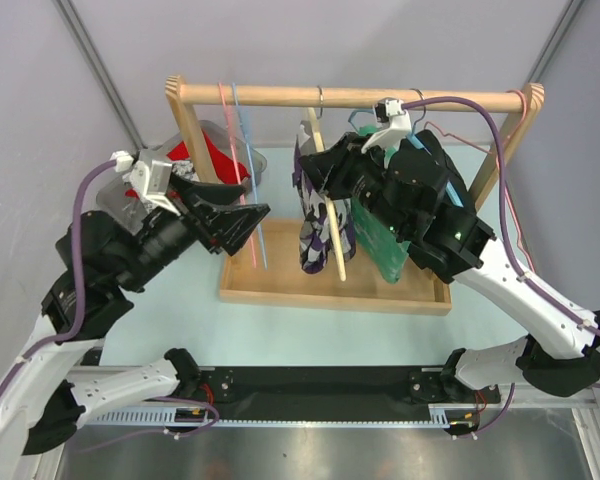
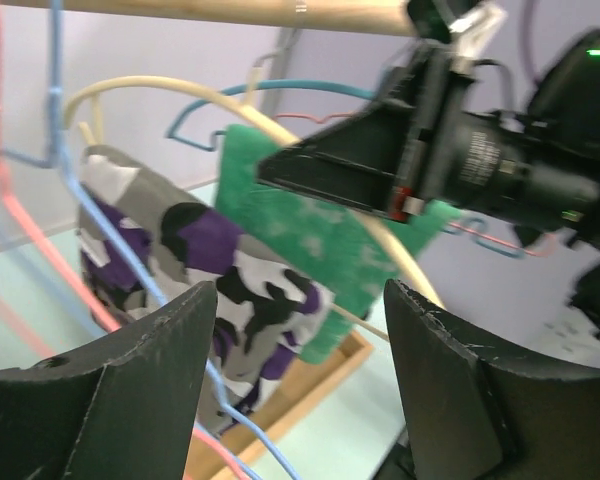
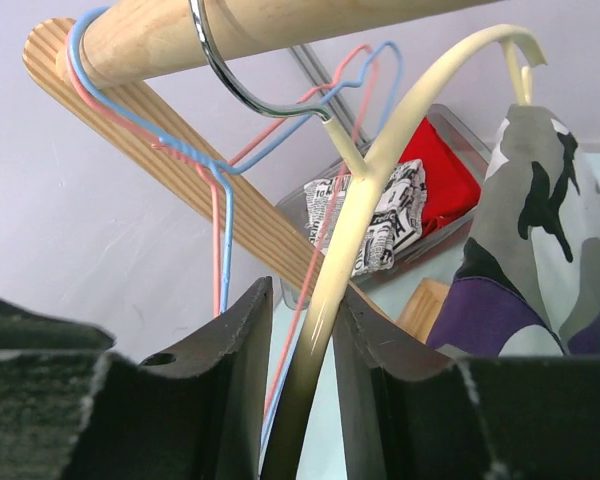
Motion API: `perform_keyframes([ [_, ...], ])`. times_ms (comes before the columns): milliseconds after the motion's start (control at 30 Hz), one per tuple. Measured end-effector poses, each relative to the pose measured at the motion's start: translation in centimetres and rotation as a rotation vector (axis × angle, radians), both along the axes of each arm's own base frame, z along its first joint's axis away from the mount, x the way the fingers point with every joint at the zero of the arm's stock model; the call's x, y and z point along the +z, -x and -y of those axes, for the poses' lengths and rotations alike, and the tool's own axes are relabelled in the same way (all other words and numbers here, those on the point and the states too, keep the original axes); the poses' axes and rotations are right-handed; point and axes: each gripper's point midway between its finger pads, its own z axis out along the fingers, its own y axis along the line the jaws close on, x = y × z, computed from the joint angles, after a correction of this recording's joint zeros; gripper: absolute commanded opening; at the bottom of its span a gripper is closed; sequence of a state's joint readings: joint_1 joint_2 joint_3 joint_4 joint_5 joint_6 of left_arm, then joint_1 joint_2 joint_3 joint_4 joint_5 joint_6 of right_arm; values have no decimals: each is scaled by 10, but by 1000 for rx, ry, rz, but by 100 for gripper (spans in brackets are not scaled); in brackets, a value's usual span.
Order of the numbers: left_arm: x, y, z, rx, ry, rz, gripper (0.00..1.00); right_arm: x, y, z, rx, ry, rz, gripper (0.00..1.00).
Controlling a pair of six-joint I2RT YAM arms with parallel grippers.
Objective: Remove the trousers from the hanger
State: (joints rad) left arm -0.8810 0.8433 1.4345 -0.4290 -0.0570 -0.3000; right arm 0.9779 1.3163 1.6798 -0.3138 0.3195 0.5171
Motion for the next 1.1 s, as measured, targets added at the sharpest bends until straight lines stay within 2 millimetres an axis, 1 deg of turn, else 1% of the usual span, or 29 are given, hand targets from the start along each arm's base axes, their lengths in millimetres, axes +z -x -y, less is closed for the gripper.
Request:
perform_keyframes([
  [67, 3, 9, 2, -41, 17, -1, 73, 0, 0, -1, 2, 0, -1, 34],
  [200, 16, 32, 2, -142, 79, 13, 73, 1, -2, -4, 4, -2, -8, 27],
  [367, 31, 57, 7, -272, 136, 36, 73, -3, -4, -11, 12, 2, -18, 21],
  [533, 35, 74, 16, -385, 154, 31, 73, -5, -7, -13, 4, -16, -40, 12],
  [633, 30, 77, 22, -419, 151, 20, 73, -4, -6, -16, 9, -39, -44, 7],
  [767, 17, 77, 33, -463, 137, -20, 72, -2, -3, -19, 9, -59, -51, 0],
  [967, 2, 76, 46, -509, 130, -83, 72, 1, -1, -20, -18, -69, -45, 0],
  [1100, 2, 77, 48, -521, 146, -96, 71, 1, -1, -20, -40, -60, -32, 0],
])
